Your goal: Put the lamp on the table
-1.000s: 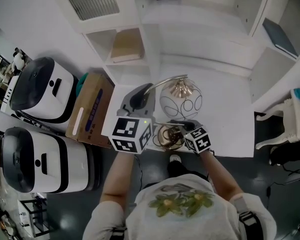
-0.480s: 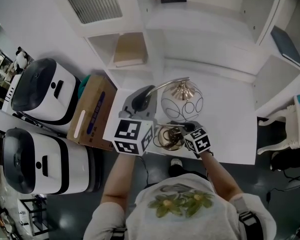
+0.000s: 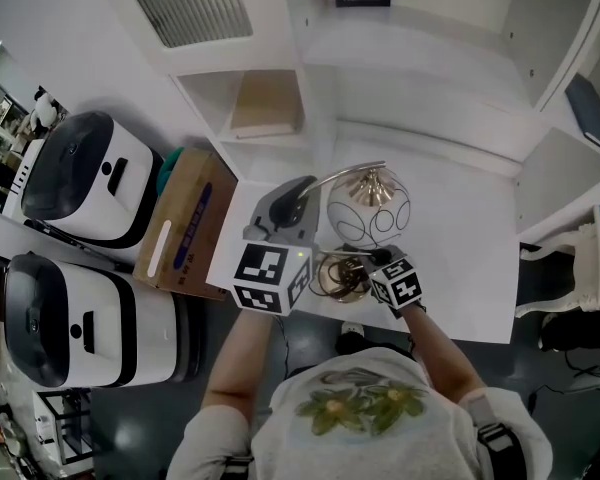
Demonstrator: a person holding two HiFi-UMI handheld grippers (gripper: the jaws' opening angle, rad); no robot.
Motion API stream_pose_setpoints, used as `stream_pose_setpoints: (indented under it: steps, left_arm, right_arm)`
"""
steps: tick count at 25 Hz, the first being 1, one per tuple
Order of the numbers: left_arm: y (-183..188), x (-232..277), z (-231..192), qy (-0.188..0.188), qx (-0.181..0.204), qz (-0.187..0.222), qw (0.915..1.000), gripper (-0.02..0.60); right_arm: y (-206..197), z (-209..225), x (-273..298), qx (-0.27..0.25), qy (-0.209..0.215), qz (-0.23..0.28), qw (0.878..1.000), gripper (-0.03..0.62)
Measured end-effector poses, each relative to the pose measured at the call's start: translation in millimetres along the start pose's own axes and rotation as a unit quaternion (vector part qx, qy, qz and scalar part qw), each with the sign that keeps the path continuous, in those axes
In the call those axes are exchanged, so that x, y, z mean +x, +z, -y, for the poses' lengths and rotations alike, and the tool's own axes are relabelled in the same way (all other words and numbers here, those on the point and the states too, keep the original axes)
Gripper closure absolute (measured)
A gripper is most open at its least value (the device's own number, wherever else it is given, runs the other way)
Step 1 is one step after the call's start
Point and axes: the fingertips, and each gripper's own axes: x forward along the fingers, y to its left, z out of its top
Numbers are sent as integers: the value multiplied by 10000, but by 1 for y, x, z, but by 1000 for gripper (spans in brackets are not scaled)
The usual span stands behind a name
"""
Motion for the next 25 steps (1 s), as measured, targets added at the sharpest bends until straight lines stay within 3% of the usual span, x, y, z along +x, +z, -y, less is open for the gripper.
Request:
stream_pose_setpoints:
  steps: [25]
  left_arm:
    - [-27,36,-34,38,-120,-142,9998,554]
  right_arm:
    - [-1,27,51,12,138,-371,9992,562]
